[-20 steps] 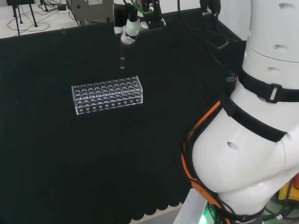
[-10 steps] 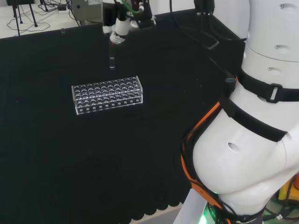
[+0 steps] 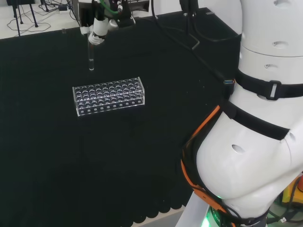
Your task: Shake the test tube.
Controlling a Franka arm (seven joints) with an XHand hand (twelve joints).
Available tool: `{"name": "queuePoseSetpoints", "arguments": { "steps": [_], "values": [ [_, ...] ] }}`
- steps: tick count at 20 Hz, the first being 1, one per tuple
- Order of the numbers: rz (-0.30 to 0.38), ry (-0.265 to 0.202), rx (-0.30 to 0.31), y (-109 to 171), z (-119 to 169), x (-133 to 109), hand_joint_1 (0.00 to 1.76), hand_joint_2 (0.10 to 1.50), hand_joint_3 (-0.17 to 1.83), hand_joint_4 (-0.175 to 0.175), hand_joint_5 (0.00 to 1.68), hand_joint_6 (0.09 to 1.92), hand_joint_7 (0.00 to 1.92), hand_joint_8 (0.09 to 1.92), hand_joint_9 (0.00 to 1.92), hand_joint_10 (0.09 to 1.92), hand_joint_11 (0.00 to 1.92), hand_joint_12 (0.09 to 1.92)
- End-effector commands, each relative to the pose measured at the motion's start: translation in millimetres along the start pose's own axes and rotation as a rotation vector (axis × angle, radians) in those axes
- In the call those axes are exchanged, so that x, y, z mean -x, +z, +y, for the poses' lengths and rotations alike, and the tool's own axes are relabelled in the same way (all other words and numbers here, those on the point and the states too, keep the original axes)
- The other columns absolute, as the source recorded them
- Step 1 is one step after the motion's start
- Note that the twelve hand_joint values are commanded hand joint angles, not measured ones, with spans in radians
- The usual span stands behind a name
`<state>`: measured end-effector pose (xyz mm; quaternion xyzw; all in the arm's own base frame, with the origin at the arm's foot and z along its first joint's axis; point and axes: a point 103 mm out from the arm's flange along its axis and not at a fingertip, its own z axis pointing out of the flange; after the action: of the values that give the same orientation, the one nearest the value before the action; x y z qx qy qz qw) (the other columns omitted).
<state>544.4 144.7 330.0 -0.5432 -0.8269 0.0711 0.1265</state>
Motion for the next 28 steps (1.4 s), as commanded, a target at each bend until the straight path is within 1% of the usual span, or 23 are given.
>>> {"name": "queuePoseSetpoints", "arguments": {
  "steps": [1, 4, 10, 13, 16, 19, 20, 22, 25, 28],
  "values": [
    [-0.017, 0.078, -0.040, 11.0, -10.7, 25.7, 1.45, 0.46, 0.87, -0.175, 1.43, 0.44, 1.49, 0.54, 1.50, 0.26, 1.36, 1.03],
    [-0.025, 0.138, -0.057, 18.2, -27.1, 51.1, 1.45, 0.46, 0.87, -0.175, 1.43, 0.44, 1.49, 0.54, 1.50, 0.26, 1.36, 1.03],
    [-0.031, 0.248, -0.073, 24.7, -63.6, 99.5, 1.45, 0.46, 0.87, -0.175, 1.43, 0.44, 1.49, 0.54, 1.50, 0.26, 1.36, 1.03],
    [-0.033, 0.292, -0.070, 24.8, -76.4, 115.4, 1.45, 0.45, 0.87, -0.175, 1.43, 0.44, 1.49, 0.53, 1.50, 0.26, 1.36, 1.03],
    [-0.035, 0.321, -0.068, 24.2, -84.1, 126.2, 1.45, 0.45, 0.87, -0.175, 1.43, 0.44, 1.49, 0.53, 1.50, 0.25, 1.36, 1.03],
    [-0.035, 0.335, -0.064, 22.7, -87.2, 131.6, 1.45, 0.45, 0.87, -0.175, 1.43, 0.43, 1.50, 0.53, 1.50, 0.25, 1.36, 1.03],
    [-0.021, 0.332, -0.050, 23.0, -97.4, 142.5, 1.45, 0.45, 0.87, -0.175, 1.43, 0.43, 1.50, 0.53, 1.50, 0.25, 1.36, 1.03],
    [-0.016, 0.326, -0.045, 22.6, -101.3, 146.7, 1.45, 0.45, 0.87, -0.175, 1.43, 0.43, 1.50, 0.53, 1.50, 0.25, 1.36, 1.03],
    [-0.020, 0.307, -0.052, 20.9, -93.2, 138.3, 1.45, 0.45, 0.87, -0.175, 1.43, 0.43, 1.50, 0.53, 1.50, 0.25, 1.36, 1.03],
    [-0.010, 0.270, -0.047, 17.7, -73.2, 115.6, 1.45, 0.45, 0.87, -0.175, 1.43, 0.43, 1.50, 0.53, 1.50, 0.25, 1.36, 1.03]
  ]
}}
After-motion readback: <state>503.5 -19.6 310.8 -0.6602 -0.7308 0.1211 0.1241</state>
